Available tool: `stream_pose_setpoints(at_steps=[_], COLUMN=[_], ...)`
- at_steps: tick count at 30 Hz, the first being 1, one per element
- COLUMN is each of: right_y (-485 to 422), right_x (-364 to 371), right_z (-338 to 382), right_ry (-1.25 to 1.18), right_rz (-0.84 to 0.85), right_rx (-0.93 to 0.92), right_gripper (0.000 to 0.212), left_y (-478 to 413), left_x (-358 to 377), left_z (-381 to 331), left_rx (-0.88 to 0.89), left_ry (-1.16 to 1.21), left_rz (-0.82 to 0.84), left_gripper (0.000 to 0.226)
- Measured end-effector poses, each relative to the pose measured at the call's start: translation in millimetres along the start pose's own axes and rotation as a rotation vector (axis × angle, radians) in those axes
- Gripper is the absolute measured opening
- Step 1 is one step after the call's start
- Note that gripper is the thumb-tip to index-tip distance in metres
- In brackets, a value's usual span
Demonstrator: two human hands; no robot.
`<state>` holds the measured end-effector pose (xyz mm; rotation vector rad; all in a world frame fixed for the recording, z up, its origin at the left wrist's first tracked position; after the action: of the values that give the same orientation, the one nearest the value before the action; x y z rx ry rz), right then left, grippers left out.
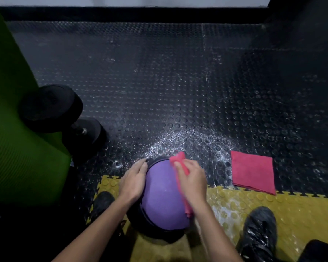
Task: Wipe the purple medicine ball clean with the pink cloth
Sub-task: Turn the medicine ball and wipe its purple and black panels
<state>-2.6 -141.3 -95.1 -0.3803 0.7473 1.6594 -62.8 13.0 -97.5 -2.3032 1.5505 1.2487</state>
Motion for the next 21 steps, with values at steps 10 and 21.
stream_pose_setpoints(at_steps=[10,21], right_y=[17.4,6.5], right_x=[-12.9,-17.0], right_z=[-1.6,-50.7], right_ry=[0.152,-0.158], right_rz=[-0.145,-0.206], right_rx=[-0.068,0.435], right_gripper=[0.034,0.038], left_y=[-2.4,-6.9], left_x=[26.3,21.3], left_z=[-29.6,-31.8], left_rx=[0.256,0.196], left_ry=[-0.115,-0.036], left_rz=[0.024,-0.010], left_gripper=[0.038,0.036])
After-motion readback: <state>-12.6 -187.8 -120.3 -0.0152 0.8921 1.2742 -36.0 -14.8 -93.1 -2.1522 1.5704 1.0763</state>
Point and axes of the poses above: each hand's wrist, its own y-axis away from the middle knuckle, its own x-axis out of the palm, z = x × y, the point moved 1 cm from there along -y, towards the middle knuckle, and after that the axes turned 6 degrees about x, right-handed, at the moved point
